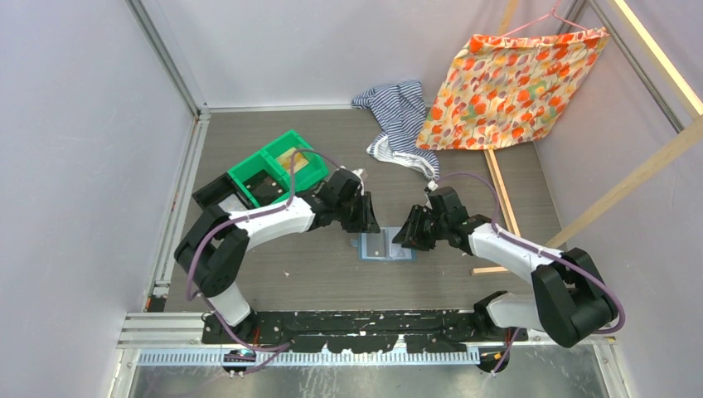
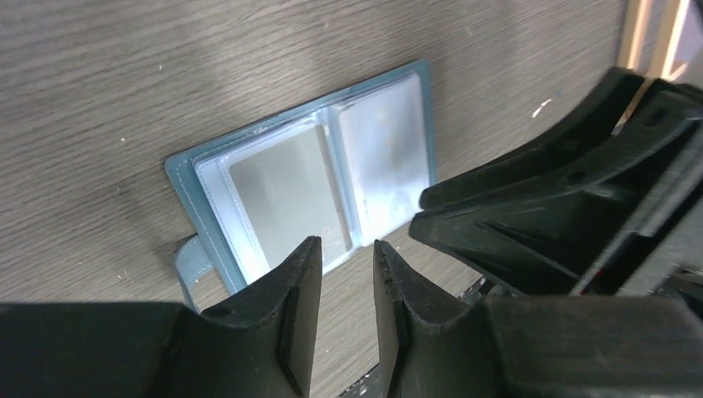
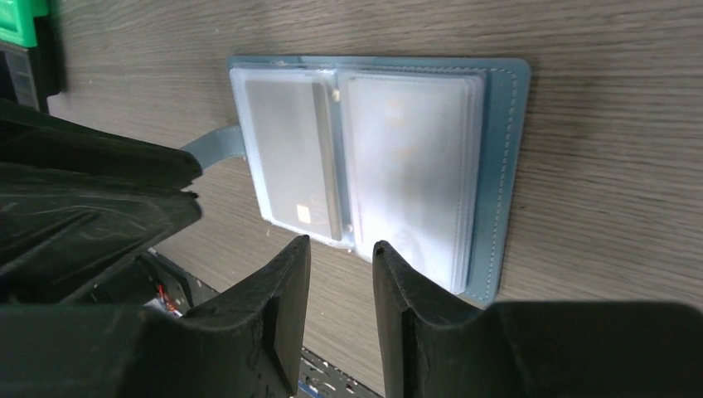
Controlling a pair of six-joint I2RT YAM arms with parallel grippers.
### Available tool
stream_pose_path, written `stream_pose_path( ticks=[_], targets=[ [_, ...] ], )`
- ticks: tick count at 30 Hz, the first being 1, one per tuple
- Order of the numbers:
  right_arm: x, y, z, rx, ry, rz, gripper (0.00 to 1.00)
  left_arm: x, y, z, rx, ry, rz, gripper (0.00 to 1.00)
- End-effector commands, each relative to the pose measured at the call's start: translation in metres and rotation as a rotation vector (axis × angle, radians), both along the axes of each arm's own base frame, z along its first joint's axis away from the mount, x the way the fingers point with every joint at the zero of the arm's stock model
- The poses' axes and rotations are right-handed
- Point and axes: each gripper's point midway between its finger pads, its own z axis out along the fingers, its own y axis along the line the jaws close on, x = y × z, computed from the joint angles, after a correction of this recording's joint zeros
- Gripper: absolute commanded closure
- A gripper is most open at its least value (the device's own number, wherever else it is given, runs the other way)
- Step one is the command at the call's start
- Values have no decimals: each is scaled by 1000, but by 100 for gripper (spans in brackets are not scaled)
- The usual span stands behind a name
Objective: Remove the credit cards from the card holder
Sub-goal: Remove the credit card from the card holder.
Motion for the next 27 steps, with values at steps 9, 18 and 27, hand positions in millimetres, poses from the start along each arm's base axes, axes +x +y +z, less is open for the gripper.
stream_pose_path(
  ticks=[9,18,27],
  targets=[
    [23,-28,-10,-190,-46,-90,57,2,3,-27,60,55,16,65],
    [22,-29,-25,-199,-15,-88,56,1,11,-44,127,74,15,64],
    [21,-29,-27,-197,-12,-90,55,-3,6,-51,132,101,-14,65]
  ],
)
